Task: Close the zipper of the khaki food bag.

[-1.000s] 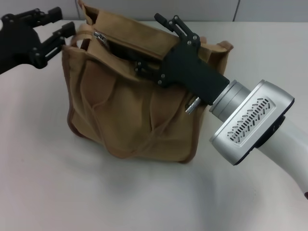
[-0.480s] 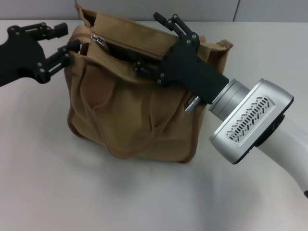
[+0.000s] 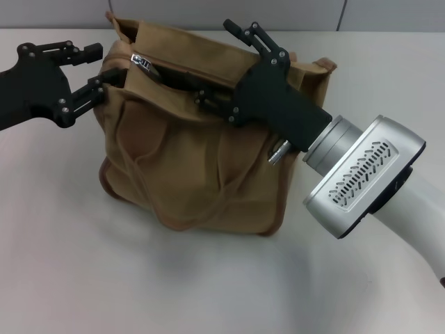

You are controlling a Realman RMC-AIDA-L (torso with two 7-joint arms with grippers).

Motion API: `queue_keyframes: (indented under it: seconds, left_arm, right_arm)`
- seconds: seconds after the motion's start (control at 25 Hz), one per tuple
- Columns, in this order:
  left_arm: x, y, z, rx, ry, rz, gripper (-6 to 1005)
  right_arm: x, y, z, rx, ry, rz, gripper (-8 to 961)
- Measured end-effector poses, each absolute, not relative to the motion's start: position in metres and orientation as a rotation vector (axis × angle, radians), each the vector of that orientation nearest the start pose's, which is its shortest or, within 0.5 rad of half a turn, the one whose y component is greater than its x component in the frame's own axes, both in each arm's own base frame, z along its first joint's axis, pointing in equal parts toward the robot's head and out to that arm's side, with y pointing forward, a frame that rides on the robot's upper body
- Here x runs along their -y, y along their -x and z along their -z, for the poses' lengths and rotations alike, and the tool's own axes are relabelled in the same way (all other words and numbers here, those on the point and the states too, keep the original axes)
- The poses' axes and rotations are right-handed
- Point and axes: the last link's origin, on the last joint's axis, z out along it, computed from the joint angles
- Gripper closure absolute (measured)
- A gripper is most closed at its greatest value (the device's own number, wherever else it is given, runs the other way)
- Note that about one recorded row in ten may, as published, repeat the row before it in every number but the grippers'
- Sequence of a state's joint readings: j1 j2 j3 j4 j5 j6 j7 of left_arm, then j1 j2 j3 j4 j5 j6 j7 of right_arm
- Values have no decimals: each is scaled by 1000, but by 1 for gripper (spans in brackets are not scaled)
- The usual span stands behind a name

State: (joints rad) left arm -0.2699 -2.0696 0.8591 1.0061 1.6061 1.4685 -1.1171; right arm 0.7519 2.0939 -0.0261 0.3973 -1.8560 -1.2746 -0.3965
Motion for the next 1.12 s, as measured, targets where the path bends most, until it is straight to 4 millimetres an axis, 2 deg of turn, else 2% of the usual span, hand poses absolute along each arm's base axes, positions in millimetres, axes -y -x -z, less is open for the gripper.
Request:
queue_keyframes:
  seconds: [0.32,0.8,1.12]
  left_arm:
    - [-312,266,-81,49,2394,617,598]
    - [-319,262,-72,47,2418,561,601]
    - [-324,260,-71,86,2363,619,603]
  right_arm:
    - [-328,-161,115,331,2073,-817,128]
    - [-327,-160,115,327,2074,-821,127]
    - [-327,-160,115,321,2076,-824,128]
